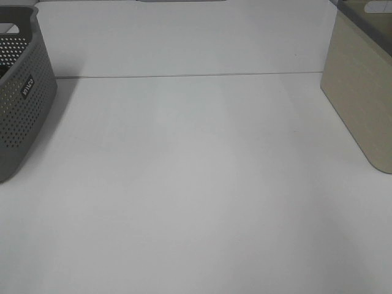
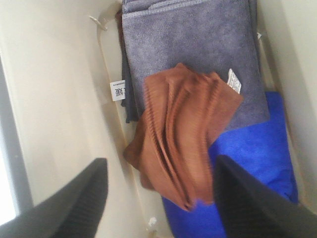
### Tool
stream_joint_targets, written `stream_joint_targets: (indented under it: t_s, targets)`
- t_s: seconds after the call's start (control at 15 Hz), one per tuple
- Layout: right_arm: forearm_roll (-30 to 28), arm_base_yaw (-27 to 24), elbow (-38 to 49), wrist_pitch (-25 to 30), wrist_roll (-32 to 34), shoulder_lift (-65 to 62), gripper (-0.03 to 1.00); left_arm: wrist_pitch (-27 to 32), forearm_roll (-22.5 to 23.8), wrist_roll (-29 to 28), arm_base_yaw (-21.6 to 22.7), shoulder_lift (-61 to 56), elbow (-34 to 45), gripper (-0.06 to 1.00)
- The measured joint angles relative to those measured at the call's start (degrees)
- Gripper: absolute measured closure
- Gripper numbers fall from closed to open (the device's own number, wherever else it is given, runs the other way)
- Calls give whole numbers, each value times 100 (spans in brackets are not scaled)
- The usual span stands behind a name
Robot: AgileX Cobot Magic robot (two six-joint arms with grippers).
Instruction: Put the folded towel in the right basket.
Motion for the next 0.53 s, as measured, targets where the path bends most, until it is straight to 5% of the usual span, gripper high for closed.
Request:
stream_joint_targets:
  t_s: [0.27, 0.53]
  targets:
    - [779, 86, 0, 0, -63, -344, 31, 0, 0, 0, 0, 0, 0, -3]
    - [550, 963, 0, 6, -126, -991, 32, 0, 0, 0, 0, 0, 0, -3]
